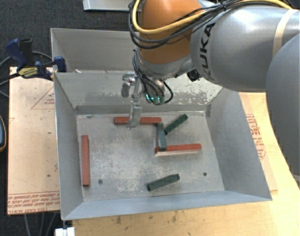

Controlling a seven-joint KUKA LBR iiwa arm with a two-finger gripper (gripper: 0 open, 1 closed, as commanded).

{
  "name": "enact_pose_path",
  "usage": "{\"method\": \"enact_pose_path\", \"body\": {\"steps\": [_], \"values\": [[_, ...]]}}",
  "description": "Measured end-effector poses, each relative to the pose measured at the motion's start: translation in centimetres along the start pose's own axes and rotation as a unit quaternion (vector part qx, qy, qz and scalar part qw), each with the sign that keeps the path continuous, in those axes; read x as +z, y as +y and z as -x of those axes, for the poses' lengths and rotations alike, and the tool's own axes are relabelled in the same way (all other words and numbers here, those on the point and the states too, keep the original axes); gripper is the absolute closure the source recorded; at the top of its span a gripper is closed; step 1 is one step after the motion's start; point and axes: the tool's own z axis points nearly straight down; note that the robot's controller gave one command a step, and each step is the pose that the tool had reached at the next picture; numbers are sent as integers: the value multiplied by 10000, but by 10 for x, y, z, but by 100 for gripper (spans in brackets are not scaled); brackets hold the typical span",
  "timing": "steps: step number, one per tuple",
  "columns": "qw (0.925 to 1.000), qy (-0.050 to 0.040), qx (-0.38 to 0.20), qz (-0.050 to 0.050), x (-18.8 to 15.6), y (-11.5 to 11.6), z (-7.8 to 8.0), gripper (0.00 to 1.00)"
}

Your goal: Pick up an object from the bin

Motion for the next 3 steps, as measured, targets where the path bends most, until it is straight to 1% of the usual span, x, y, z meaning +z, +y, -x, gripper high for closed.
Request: {"method": "enact_pose_path", "body": {"steps": [1, 2, 3], "values": [[9994, 2, -340, -11, 142, -64, -3, 0], [9954, -36, -954, -4, 164, -127, -2, 0], [9999, -67, 120, 14, 124, -78, 25, 0]]}}
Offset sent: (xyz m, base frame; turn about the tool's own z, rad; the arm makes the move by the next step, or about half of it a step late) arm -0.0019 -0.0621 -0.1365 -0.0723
